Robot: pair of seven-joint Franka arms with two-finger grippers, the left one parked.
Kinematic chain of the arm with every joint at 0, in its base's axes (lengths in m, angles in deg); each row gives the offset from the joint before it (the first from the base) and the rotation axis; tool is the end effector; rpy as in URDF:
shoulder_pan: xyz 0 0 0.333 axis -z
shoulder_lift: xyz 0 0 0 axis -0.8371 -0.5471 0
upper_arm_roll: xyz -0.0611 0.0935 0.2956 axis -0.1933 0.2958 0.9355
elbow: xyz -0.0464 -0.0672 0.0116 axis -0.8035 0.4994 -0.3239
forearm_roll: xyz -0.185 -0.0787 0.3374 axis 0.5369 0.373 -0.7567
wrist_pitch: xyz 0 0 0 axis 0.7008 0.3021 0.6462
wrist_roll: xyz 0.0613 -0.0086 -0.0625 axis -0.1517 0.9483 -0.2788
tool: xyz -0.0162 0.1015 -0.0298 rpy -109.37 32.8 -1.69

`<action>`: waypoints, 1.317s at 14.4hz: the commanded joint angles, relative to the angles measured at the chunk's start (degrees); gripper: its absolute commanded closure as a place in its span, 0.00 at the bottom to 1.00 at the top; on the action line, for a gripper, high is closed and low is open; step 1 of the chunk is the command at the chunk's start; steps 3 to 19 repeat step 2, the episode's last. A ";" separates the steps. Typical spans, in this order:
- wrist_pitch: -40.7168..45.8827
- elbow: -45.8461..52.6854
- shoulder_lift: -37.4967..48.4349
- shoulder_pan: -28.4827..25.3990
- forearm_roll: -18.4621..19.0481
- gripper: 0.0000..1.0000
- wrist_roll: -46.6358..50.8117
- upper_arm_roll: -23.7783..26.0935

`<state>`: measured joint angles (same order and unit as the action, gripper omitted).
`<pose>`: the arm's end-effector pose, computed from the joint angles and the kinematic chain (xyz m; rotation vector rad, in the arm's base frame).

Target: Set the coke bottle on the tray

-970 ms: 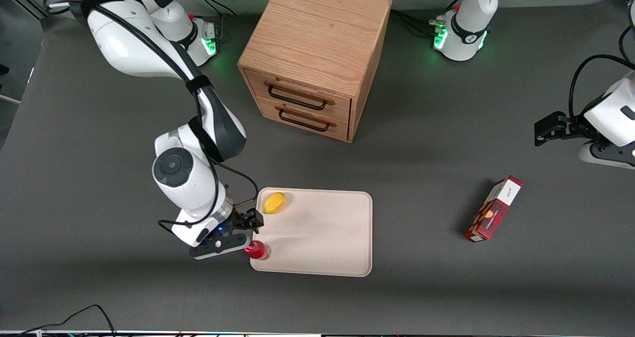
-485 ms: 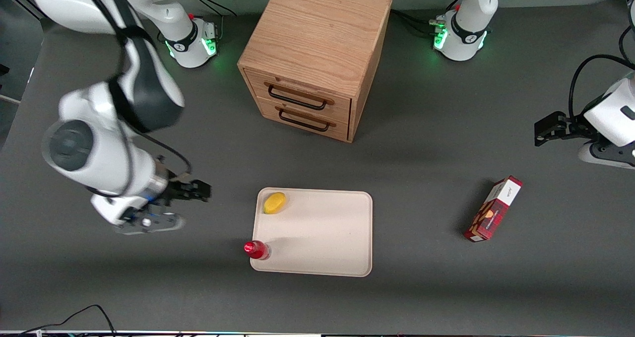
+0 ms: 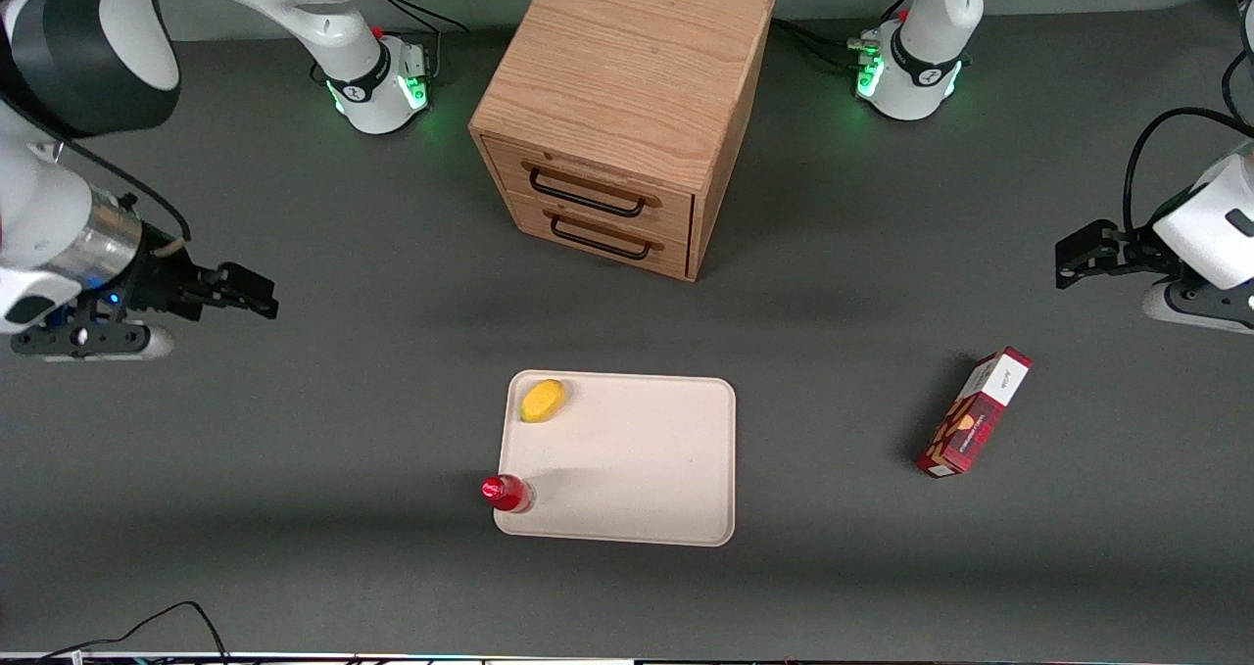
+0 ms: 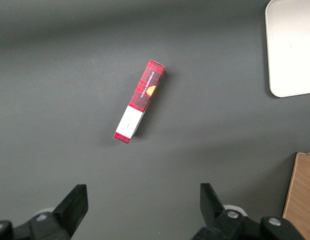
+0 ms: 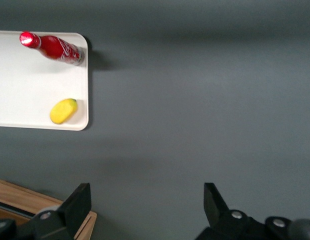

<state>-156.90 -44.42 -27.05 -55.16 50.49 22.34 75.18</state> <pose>0.5903 0.0702 0.5712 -3.1068 0.0566 0.0178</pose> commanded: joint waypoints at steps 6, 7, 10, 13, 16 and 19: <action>-1.32 -5.47 4.42 1.84 -0.59 0.00 -0.44 0.77; -1.32 -5.47 4.42 1.84 -0.59 0.00 -0.44 0.77; -1.32 -5.47 4.42 1.84 -0.59 0.00 -0.44 0.77; -1.32 -5.47 4.42 1.84 -0.59 0.00 -0.44 0.77; -1.32 -5.47 4.42 1.84 -0.59 0.00 -0.44 0.77; -1.32 -5.47 4.42 1.84 -0.59 0.00 -0.44 0.77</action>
